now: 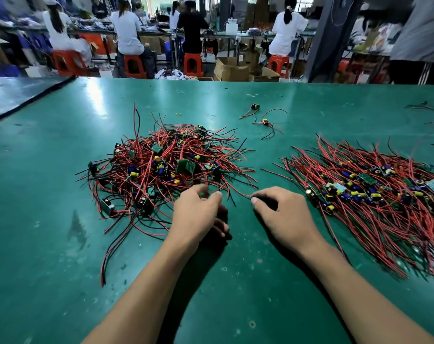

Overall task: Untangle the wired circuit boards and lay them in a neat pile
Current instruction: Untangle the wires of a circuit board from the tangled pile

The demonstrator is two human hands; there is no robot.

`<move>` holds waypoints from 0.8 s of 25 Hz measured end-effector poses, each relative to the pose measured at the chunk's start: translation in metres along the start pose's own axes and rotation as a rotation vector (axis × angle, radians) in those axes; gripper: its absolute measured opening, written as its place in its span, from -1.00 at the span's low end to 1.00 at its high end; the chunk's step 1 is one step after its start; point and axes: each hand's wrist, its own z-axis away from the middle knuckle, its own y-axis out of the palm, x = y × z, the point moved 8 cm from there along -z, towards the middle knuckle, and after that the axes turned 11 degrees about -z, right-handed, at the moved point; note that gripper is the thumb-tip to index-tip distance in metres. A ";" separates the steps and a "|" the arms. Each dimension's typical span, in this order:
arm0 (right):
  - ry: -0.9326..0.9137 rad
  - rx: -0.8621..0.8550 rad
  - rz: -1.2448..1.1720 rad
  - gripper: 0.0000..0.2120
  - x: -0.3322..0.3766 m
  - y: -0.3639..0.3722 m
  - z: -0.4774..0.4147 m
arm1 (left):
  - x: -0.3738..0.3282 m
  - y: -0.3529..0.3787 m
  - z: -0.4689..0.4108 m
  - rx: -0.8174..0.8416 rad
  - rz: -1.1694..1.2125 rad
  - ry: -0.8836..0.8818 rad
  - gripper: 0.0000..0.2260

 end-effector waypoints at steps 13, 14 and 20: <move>0.065 -0.034 -0.090 -0.90 -0.008 -0.003 -0.003 | -0.019 -0.048 0.006 -0.458 -0.259 0.225 -0.31; 0.068 -0.032 -0.096 -0.90 -0.009 -0.003 -0.003 | -0.018 -0.048 0.005 -0.451 -0.283 0.201 -0.32; 0.081 -0.022 -0.100 -0.89 -0.008 -0.003 -0.001 | -0.011 -0.053 0.007 -0.449 -0.256 0.148 -0.91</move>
